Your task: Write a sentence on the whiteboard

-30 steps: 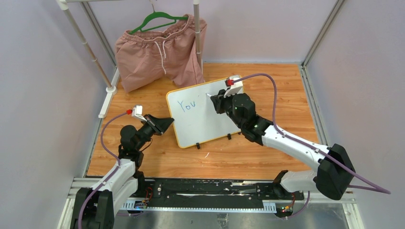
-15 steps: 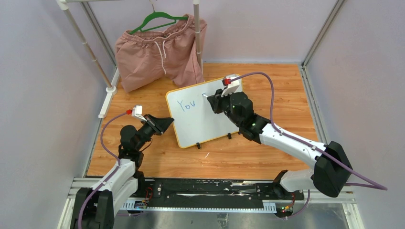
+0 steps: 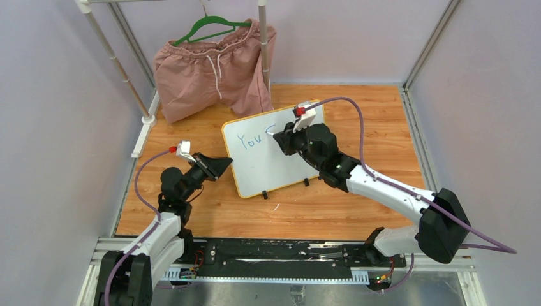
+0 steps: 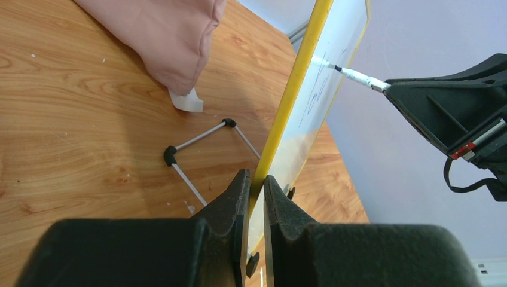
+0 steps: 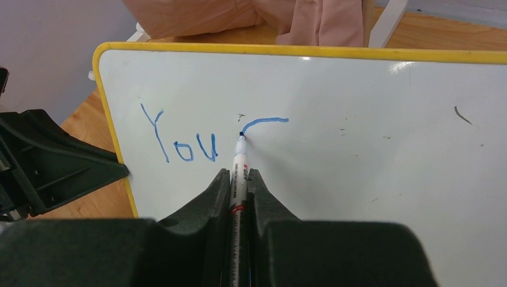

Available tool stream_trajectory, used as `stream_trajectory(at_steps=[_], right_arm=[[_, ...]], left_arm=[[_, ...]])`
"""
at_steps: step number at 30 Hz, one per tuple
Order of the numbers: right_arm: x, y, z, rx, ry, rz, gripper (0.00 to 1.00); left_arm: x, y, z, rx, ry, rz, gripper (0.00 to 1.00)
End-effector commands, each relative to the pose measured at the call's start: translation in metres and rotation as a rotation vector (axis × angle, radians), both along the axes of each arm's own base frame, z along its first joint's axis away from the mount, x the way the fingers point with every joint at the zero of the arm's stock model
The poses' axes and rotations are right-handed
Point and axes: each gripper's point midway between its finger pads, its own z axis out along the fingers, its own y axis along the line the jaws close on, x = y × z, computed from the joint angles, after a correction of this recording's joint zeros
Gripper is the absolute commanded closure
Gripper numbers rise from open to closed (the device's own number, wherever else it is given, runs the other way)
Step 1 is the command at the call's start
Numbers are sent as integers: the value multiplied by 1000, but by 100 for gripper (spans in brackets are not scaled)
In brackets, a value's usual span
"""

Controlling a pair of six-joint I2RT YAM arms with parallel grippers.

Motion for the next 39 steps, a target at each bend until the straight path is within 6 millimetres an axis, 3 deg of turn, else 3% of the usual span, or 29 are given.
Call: stream_trajectory(at_steps=[1, 11, 21, 26, 31, 39], right_arm=[[-4, -6, -13, -33, 17, 13, 100], [-10, -20, -26, -74, 30, -6, 100], [-9, -38, -25, -98, 19, -70, 100], [-5, -44, -15, -73, 5, -91, 100], [-13, -42, 12, 22, -97, -50, 100], [-6, -39, 12, -19, -65, -61, 100]], left_arm=[[-1, -1, 12, -10, -56, -7, 100], [-1, -1, 12, -10, -56, -7, 100], [-2, -2, 12, -11, -55, -9, 100], [-2, -2, 12, -11, -54, -10, 100], [-2, -2, 12, -11, -56, -9, 100], [-2, -2, 12, -10, -55, -9, 100]])
